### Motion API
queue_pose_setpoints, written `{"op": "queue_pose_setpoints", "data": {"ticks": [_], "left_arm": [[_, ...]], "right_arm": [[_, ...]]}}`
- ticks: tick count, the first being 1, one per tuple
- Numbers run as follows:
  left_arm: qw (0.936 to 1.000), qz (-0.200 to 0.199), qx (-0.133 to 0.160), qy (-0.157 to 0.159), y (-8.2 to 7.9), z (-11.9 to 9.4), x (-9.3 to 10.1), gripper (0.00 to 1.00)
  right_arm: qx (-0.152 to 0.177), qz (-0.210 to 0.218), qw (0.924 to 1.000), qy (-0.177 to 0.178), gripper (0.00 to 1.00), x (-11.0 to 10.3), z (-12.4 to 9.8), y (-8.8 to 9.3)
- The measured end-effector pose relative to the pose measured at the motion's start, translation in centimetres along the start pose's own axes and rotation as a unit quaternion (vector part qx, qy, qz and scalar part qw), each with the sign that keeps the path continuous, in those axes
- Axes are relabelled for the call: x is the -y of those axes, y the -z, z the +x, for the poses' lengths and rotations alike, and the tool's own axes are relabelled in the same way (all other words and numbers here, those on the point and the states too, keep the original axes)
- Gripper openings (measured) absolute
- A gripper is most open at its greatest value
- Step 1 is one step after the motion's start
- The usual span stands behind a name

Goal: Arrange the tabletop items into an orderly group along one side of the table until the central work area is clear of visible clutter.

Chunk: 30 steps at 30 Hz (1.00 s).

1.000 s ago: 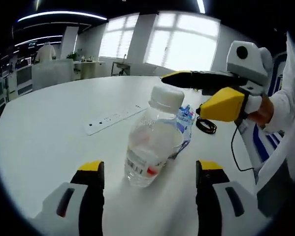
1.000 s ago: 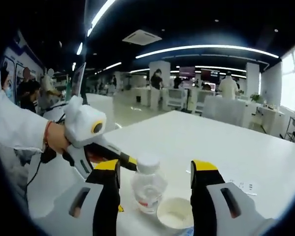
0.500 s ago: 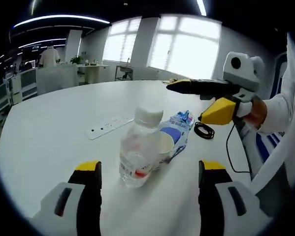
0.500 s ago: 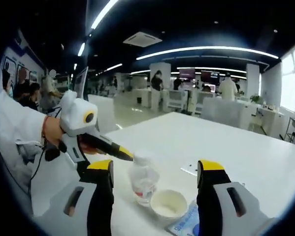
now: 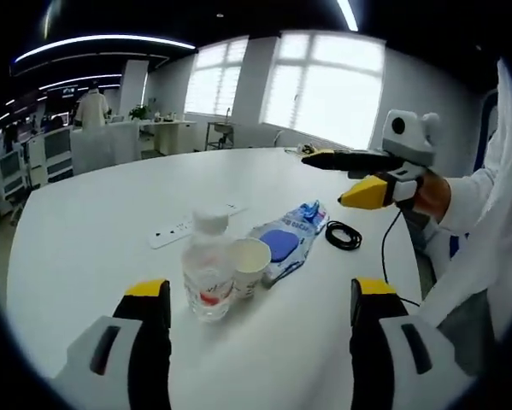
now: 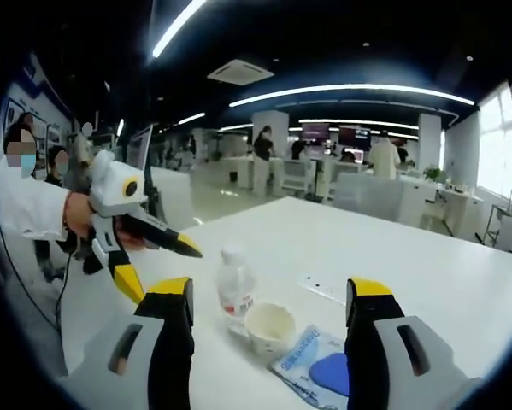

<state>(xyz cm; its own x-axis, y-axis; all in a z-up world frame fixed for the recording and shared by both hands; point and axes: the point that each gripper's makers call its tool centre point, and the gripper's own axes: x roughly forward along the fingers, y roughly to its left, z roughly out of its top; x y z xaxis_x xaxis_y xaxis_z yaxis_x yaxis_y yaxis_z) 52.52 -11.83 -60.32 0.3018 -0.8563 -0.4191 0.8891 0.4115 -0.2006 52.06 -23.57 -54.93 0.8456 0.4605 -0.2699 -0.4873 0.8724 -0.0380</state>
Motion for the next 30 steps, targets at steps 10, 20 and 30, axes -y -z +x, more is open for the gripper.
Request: {"op": "queue_pose_setpoints", "data": {"ticks": [10,20,30], "left_arm": [[0.9998,0.013,0.012,-0.012,-1.4,-1.9,3.4,0.92],[0.9993,0.021,0.025,-0.021,-2.0,-3.6,7.0,0.93],[0.9989,0.027,0.032,-0.021,-1.8,-4.8,10.7,0.94]], "right_arm": [[0.004,-0.002,0.9996,0.028,0.74,1.6,-5.7,0.2],[0.003,-0.005,0.9986,0.053,0.74,2.4,-11.3,0.7],[0.002,-0.001,0.9973,0.074,0.74,2.8,-16.5,1.7]]}}
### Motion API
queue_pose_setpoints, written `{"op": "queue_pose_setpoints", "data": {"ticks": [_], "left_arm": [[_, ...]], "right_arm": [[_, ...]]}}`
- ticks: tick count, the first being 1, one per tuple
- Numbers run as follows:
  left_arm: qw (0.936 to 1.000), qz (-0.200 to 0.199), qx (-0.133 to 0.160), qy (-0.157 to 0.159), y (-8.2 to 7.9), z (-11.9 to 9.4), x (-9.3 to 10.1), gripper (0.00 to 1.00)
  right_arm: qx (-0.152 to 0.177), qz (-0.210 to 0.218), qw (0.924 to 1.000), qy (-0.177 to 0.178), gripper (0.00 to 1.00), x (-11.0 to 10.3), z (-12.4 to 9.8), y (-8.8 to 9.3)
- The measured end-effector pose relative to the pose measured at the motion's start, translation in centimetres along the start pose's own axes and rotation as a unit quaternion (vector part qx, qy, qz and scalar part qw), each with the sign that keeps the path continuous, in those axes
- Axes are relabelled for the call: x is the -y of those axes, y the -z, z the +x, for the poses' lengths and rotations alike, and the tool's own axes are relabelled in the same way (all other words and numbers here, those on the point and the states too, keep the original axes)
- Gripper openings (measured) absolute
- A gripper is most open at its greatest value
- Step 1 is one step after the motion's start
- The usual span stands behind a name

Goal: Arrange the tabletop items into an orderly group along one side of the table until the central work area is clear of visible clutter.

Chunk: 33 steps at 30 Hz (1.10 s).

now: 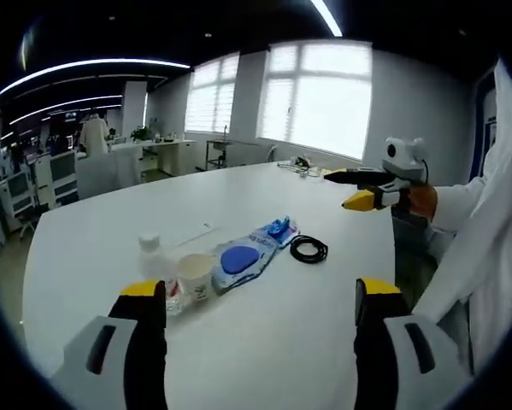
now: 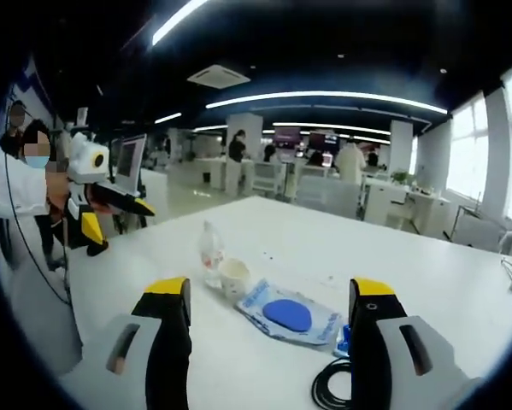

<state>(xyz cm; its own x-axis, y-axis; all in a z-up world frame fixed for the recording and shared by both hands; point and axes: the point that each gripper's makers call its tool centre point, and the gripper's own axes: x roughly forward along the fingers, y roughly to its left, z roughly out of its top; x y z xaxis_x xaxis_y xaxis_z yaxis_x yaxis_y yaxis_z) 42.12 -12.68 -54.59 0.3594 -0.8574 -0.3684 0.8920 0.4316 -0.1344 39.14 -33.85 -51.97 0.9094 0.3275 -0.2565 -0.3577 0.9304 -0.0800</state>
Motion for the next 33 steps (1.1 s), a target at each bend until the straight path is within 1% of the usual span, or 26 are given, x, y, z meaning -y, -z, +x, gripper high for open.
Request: {"op": "queue_pose_setpoints", "data": {"ticks": [3,8,10,12,13,17,20,21,25,28,32,33], "left_arm": [[1.0000,-0.001,0.004,0.000,0.0,-0.4,0.8,0.94],[1.0000,-0.004,0.003,-0.002,0.6,-0.8,2.5,0.94],[1.0000,-0.004,0.003,-0.003,0.8,-0.9,3.2,0.94],[1.0000,-0.005,0.003,-0.003,1.0,-1.1,3.9,0.94],[1.0000,-0.006,0.003,-0.003,1.0,-1.2,4.2,0.94],[1.0000,-0.007,0.003,-0.002,1.6,-1.4,5.8,0.94],[1.0000,-0.010,0.001,-0.001,2.0,-1.5,6.6,0.94],[0.9999,-0.010,0.001,-0.001,2.1,-1.5,6.8,0.94],[0.9999,-0.013,0.000,-0.002,2.6,-1.5,7.6,0.94],[0.9999,-0.013,-0.002,-0.002,2.8,-1.3,8.2,0.93],[0.9998,-0.016,-0.003,-0.008,3.4,-1.5,8.4,0.93],[0.9998,-0.018,-0.003,-0.009,3.6,-1.6,8.5,0.93]], "right_arm": [[-0.006,0.001,0.9999,0.009,0.74,0.4,-1.8,0.7],[-0.013,0.009,0.9996,0.025,0.74,1.5,-4.5,2.0],[-0.023,0.012,0.9992,0.031,0.74,1.9,-5.7,3.0],[-0.022,0.012,0.9990,0.037,0.74,2.2,-7.0,3.5],[-0.031,0.014,0.9986,0.042,0.74,2.4,-7.8,4.1],[-0.036,0.021,0.9977,0.054,0.74,2.7,-10.2,5.2],[-0.037,0.026,0.9972,0.060,0.74,2.8,-11.5,5.9],[-0.042,0.026,0.9968,0.063,0.75,2.8,-12.1,6.3],[-0.044,0.033,0.9961,0.069,0.76,2.9,-13.8,7.5],[-0.050,0.035,0.9956,0.071,0.76,2.9,-14.8,8.8],[-0.051,0.051,0.9949,0.070,0.79,2.8,-15.6,10.1],[-0.054,0.054,0.9946,0.070,0.79,3.1,-15.8,10.6]]}}
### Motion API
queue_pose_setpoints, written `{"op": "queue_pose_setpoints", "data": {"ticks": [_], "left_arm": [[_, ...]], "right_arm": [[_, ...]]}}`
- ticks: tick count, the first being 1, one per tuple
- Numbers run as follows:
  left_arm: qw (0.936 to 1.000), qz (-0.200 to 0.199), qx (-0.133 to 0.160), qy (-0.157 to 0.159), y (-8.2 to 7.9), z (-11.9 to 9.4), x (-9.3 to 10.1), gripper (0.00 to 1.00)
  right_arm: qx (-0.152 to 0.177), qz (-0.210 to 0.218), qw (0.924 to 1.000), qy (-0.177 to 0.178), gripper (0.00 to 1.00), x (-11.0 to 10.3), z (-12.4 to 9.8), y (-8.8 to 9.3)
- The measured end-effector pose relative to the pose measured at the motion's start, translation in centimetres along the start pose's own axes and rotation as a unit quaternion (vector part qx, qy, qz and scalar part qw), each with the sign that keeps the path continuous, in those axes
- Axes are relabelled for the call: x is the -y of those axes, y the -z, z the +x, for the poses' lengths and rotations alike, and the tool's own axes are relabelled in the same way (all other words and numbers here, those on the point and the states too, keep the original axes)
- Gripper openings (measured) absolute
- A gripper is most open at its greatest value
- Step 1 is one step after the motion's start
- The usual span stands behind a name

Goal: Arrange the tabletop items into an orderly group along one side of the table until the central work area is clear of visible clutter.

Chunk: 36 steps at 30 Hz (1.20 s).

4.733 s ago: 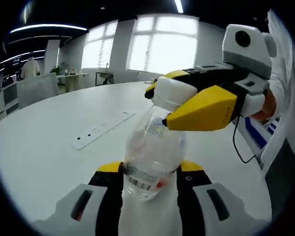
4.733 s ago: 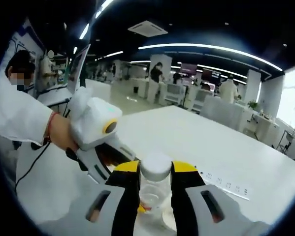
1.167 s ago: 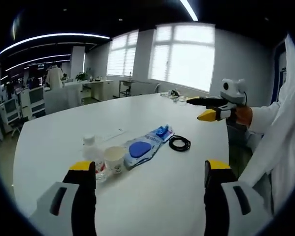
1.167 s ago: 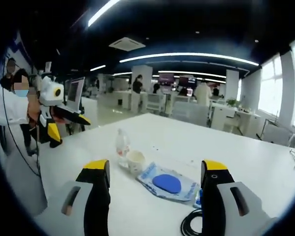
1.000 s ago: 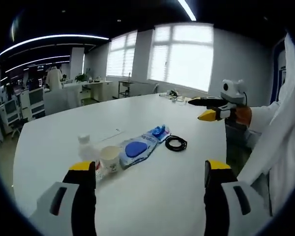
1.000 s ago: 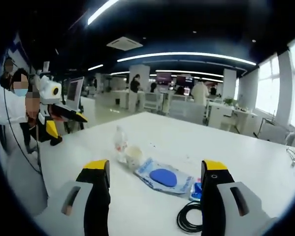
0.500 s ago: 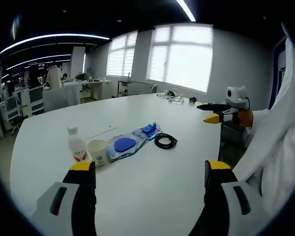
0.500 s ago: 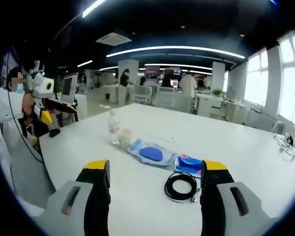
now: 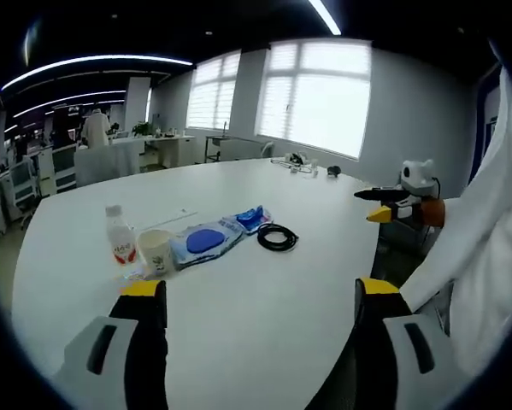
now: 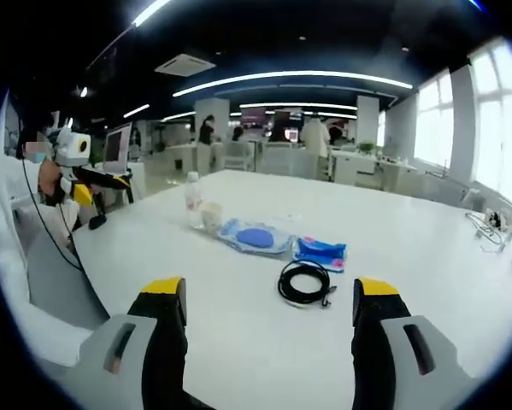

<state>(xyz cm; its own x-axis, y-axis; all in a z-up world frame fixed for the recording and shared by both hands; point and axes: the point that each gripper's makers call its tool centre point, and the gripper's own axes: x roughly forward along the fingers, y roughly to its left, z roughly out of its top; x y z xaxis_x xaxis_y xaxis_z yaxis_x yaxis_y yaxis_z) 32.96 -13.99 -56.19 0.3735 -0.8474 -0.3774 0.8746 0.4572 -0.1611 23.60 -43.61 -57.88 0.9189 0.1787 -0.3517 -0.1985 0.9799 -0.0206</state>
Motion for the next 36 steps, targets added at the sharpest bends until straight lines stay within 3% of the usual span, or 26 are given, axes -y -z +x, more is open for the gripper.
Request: {"op": "queue_pose_setpoints", "data": {"ticks": [8,14,26,36], "left_arm": [[0.9998,-0.012,-0.012,-0.014,2.3,-0.6,0.5,0.95],[0.9993,-0.022,-0.015,-0.026,2.9,-0.8,0.5,0.96],[0.9976,-0.030,-0.034,-0.052,4.9,-1.6,-0.6,0.95],[0.9968,-0.048,-0.045,-0.044,6.3,-0.8,0.4,0.95]], "right_arm": [[-0.011,-0.014,0.9997,-0.015,0.90,0.2,-0.4,2.4],[-0.021,-0.024,0.9992,-0.026,0.96,0.2,-0.2,3.7],[-0.037,-0.021,0.9988,-0.022,0.96,0.7,-0.3,5.1],[-0.053,-0.020,0.9979,-0.030,0.94,0.2,-0.3,6.3]]}}
